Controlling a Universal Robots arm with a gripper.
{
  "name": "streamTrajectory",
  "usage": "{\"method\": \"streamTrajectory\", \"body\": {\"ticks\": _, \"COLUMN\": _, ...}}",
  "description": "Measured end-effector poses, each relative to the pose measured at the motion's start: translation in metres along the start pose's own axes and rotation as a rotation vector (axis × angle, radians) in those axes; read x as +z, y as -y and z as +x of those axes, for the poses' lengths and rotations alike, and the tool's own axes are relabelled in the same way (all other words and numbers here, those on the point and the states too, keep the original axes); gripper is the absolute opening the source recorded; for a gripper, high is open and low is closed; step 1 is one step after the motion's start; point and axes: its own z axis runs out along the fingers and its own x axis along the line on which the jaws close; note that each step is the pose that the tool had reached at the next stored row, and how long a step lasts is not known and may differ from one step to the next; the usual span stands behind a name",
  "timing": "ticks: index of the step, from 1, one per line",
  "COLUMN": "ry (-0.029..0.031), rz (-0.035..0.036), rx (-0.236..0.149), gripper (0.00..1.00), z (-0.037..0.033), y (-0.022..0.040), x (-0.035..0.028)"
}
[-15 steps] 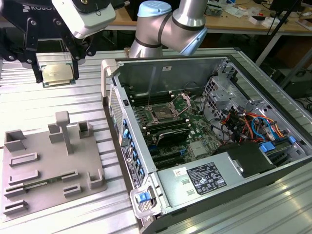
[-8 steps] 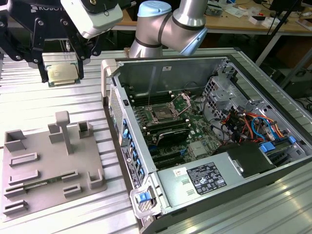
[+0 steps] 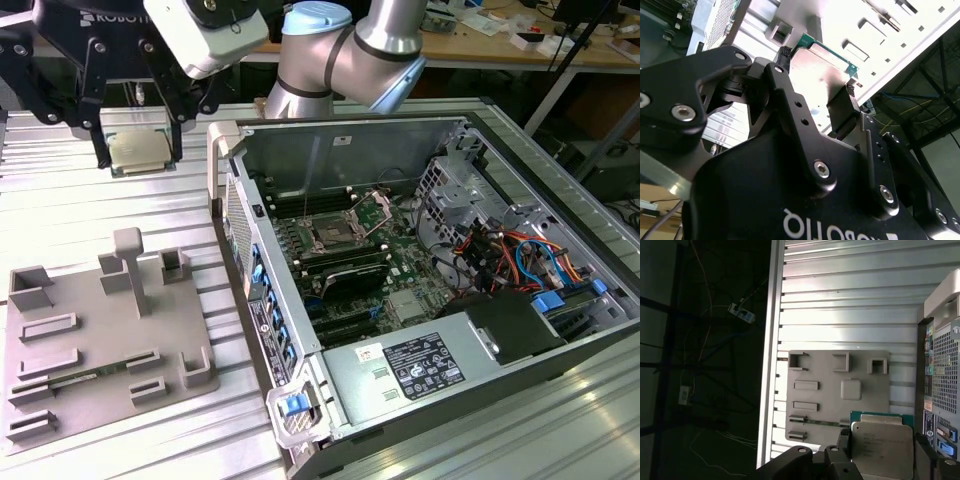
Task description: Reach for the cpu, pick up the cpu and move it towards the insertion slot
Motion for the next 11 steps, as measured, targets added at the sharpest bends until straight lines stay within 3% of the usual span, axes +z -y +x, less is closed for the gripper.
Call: {"method": "streamTrajectory", "body": {"ticks": 11, "ry": 0.0, "rz": 0.0, "rx": 0.0, "gripper": 0.55, "z": -0.013, "y": 0.0008, "x": -0.0001}}
